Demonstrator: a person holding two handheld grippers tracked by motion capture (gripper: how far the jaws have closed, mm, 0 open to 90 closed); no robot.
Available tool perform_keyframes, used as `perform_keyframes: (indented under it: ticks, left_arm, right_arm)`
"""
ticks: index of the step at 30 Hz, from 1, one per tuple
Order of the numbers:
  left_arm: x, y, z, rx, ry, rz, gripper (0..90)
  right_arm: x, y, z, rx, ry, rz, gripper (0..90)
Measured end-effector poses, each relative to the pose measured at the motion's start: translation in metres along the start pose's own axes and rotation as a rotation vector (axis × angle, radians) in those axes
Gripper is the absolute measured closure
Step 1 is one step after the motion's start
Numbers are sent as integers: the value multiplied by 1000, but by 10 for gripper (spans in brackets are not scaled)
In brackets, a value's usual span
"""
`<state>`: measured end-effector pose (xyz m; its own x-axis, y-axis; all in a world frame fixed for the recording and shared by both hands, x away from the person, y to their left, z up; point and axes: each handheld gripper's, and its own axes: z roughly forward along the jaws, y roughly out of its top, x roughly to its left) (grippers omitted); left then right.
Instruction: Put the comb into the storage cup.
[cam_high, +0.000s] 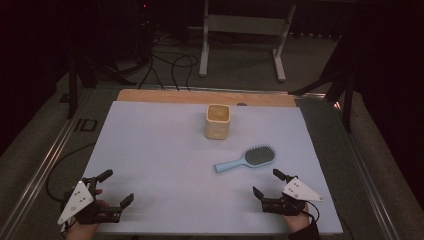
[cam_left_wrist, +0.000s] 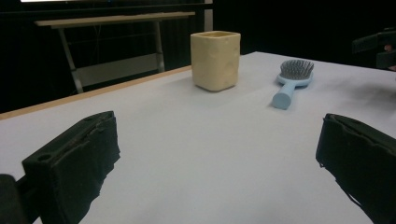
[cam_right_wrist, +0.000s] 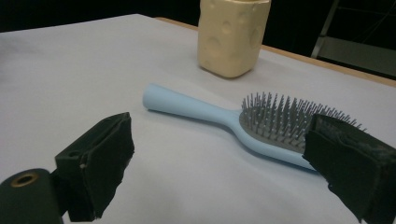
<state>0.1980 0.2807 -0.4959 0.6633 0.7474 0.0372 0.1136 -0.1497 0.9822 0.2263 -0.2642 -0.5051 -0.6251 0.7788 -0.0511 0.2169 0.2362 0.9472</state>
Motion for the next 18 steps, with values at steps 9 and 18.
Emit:
perform_keyframes:
  ticks: [9,18]
  left_arm:
    - [0,0,-1,0,-1,2,0]
    - [-1,0,0,10,1,4,0]
  right_arm:
    - [2,4,-2,24,17,-4,80]
    - [2,5,-2,38,36,2,80]
